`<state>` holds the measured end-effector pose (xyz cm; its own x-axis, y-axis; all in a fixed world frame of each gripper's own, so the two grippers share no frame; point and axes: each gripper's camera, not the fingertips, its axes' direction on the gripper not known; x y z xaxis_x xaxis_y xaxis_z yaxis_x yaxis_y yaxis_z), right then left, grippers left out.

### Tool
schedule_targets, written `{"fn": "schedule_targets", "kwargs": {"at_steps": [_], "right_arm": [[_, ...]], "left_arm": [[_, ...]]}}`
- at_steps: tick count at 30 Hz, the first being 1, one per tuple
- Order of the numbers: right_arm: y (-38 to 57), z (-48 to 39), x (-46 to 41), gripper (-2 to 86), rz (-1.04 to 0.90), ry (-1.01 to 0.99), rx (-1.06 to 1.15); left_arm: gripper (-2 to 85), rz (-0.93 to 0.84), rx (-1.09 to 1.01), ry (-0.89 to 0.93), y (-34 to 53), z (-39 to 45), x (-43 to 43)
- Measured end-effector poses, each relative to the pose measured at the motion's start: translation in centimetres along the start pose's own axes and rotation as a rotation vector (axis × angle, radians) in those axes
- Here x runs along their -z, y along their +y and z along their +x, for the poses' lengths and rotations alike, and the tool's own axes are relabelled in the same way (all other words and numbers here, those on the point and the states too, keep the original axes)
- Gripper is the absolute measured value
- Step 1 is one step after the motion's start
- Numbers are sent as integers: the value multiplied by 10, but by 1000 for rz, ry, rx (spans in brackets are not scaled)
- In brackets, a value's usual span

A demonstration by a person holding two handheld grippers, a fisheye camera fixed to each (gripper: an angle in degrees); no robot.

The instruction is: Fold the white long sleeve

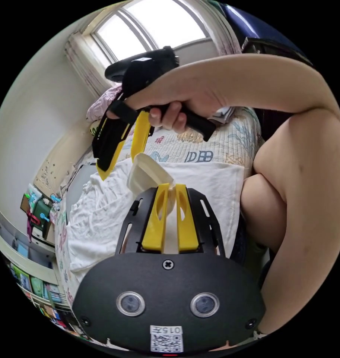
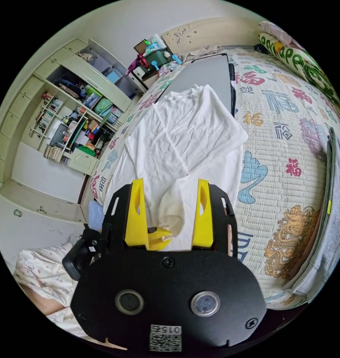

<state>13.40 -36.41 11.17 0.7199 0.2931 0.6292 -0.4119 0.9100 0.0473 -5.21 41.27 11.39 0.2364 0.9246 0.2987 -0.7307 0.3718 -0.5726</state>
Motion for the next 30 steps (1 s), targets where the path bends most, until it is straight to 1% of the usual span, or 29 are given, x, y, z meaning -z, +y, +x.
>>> {"fn": "schedule_targets", "kwargs": {"at_steps": [3,7,10,12,16,18,21,23,26,27,30], "right_arm": [[-14,2,12,184,-42,19,-45],[-30,4,29,176,-67,22,-84],[-44,5,35,174,-114,41,-102],[-54,5,38,173,-153,71,-109],[-67,4,51,168,-180,68,-117],[-73,6,62,161,-182,55,-131],[-78,11,75,148,-176,44,-151],[-81,13,81,139,-173,44,-159],[-86,11,87,135,-184,56,-147],[-88,9,88,134,-193,68,-137],[-93,3,89,129,-216,111,-111]], "left_arm": [[9,-11,-13,-15,1,16,0],[8,12,39,5,3,16,11],[9,52,75,35,3,8,30],[10,78,64,67,-1,6,44],[12,75,64,104,-20,8,52],[14,80,124,133,-30,-3,60],[19,75,235,116,-38,-29,68],[26,34,272,125,-45,-46,67],[46,-36,320,204,-63,-71,64],[55,-38,348,234,-71,-81,67],[58,-47,378,242,-92,-101,77]]}}
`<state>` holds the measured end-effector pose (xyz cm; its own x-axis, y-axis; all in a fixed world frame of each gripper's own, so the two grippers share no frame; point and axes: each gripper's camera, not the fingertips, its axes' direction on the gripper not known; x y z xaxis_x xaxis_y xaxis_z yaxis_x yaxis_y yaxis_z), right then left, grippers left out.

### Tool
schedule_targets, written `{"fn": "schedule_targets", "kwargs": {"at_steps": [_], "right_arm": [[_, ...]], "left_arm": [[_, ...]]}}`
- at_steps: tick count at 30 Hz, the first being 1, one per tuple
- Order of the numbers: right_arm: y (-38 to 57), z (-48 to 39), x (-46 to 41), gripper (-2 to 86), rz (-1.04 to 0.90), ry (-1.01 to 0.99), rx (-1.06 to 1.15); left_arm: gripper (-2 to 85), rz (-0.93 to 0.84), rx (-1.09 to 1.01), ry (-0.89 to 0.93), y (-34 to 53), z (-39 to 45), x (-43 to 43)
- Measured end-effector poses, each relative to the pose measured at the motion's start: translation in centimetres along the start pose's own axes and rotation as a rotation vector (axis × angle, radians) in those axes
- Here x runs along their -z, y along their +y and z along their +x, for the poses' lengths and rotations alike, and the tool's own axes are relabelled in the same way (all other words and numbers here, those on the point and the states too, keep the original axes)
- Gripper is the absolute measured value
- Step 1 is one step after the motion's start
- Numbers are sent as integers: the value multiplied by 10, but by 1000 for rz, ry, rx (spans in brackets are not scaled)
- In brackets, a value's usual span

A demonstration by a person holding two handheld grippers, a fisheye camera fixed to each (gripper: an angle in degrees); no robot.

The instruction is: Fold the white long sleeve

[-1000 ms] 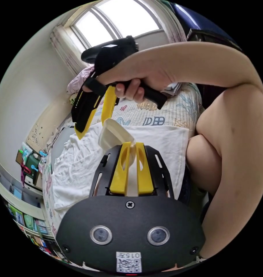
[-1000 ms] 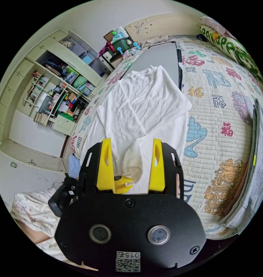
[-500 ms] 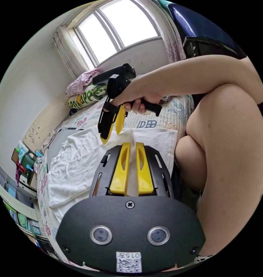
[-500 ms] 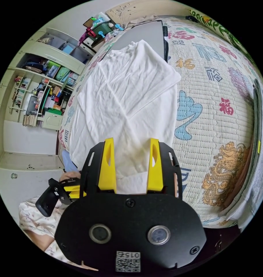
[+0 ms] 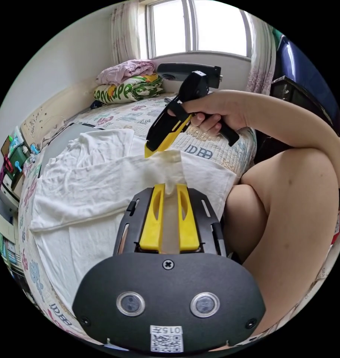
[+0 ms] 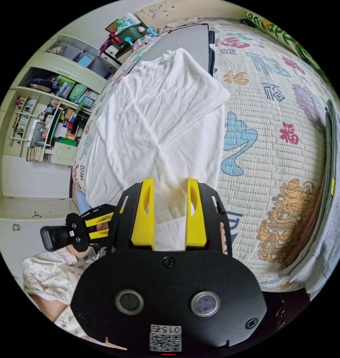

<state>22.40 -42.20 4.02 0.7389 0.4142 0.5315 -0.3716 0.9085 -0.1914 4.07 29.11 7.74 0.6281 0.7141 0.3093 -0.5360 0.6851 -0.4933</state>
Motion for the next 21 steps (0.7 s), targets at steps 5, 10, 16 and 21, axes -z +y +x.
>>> {"fn": "schedule_targets", "kwargs": {"at_steps": [5,10,16,21], "right_arm": [[-5,-3,1,105,-19,83,16],[-11,4,4,92,-27,96,13],[-14,28,8,80,-20,45,-32],[-15,39,5,80,-25,53,-34]], "left_arm": [[56,-11,19,43,-49,-19,32],[50,14,45,132,-94,-58,88],[44,158,243,26,-125,-165,207],[81,259,676,-175,-110,-333,321]]}}
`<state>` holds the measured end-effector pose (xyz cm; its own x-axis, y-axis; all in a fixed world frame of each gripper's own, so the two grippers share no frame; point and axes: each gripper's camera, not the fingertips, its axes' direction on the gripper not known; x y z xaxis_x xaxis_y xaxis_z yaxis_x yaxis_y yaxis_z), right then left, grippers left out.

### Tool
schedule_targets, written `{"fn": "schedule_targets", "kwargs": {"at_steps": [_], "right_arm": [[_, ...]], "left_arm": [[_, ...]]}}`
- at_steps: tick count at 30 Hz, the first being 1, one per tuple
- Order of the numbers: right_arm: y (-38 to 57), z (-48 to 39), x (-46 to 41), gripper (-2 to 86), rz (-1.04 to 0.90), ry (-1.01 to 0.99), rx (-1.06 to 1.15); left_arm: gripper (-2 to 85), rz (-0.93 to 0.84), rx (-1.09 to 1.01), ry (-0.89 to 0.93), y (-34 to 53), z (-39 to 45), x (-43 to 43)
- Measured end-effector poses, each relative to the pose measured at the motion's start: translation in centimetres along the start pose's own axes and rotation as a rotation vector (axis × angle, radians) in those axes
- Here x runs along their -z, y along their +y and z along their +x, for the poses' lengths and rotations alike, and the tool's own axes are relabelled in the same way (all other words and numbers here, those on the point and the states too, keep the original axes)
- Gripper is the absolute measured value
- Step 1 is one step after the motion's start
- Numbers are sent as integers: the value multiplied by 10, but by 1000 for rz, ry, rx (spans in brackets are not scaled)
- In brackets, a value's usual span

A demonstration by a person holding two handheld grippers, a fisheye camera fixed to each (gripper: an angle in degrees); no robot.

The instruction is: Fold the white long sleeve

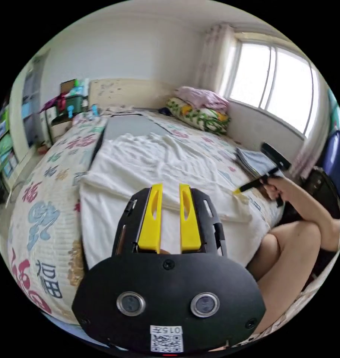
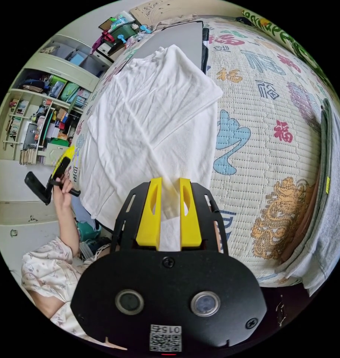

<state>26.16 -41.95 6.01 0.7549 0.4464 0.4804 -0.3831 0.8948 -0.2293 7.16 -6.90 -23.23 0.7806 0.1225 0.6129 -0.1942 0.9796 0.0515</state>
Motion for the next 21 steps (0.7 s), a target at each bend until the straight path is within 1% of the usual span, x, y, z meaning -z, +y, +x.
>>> {"fn": "schedule_targets", "kwargs": {"at_steps": [1,3,4,6,10,12,16,18,21], "right_arm": [[0,1,-1,80,-1,6,2],[0,3,-5,79,-2,26,7],[0,4,-6,79,-2,31,8],[0,9,-11,77,-4,43,9],[0,20,-20,69,-1,54,2],[1,28,-26,64,1,51,-6],[2,41,-36,60,1,47,-9],[2,48,-45,59,-1,46,-10],[2,55,-56,58,-5,53,-9]], "left_arm": [[84,10,59,-6,-11,-20,6],[97,6,258,20,-55,-89,18],[99,-2,294,41,-66,-104,18],[106,-15,427,143,-107,-148,16],[114,42,574,193,-163,-182,20],[117,10,649,200,-201,-196,17],[99,-13,738,221,-245,-212,28],[65,55,853,294,-255,-231,47],[20,172,948,399,-259,-251,72]]}}
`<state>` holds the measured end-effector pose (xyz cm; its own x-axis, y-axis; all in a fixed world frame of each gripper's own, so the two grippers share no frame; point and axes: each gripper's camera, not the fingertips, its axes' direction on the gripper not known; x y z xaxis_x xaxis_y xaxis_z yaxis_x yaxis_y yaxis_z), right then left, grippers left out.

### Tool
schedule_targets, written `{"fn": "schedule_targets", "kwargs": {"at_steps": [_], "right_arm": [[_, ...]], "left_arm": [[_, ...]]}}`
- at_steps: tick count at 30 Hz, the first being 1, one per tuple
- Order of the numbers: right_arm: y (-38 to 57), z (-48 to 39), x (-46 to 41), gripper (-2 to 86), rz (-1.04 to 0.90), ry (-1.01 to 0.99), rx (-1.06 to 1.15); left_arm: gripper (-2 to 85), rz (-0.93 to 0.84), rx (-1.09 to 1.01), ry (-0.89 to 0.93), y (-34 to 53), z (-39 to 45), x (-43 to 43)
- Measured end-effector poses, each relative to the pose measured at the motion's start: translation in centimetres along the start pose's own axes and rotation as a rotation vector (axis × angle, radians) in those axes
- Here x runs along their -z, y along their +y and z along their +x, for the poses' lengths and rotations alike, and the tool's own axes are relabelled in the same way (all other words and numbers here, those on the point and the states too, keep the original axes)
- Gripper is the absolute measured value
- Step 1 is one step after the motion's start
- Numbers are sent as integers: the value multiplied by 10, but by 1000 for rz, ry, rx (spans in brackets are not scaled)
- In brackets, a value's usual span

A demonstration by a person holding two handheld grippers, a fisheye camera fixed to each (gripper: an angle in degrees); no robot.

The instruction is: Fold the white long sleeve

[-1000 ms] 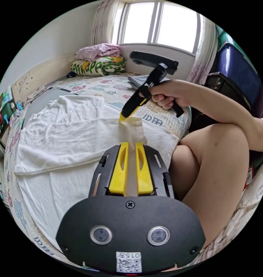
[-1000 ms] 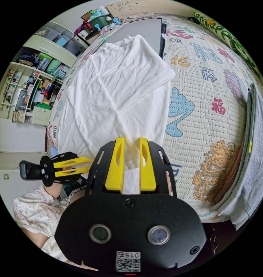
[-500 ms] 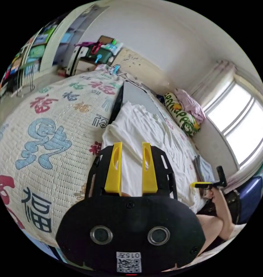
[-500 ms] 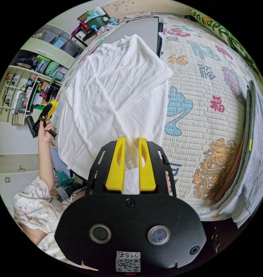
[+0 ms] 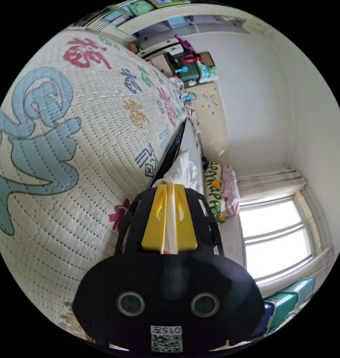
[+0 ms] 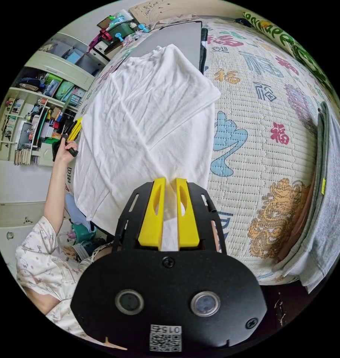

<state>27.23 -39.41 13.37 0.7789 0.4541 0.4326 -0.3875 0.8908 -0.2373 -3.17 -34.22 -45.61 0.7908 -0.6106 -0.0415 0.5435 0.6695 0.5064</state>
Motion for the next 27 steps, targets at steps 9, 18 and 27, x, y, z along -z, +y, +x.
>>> {"fn": "schedule_targets", "kwargs": {"at_steps": [9,18,27], "right_arm": [[5,13,-45,46,-6,62,32],[12,34,-95,4,-3,68,27],[25,52,-133,4,42,46,-63]], "left_arm": [[-6,108,34,14,-21,45,46],[-7,96,63,54,-38,79,73],[-5,129,-3,156,-24,96,96]]}}
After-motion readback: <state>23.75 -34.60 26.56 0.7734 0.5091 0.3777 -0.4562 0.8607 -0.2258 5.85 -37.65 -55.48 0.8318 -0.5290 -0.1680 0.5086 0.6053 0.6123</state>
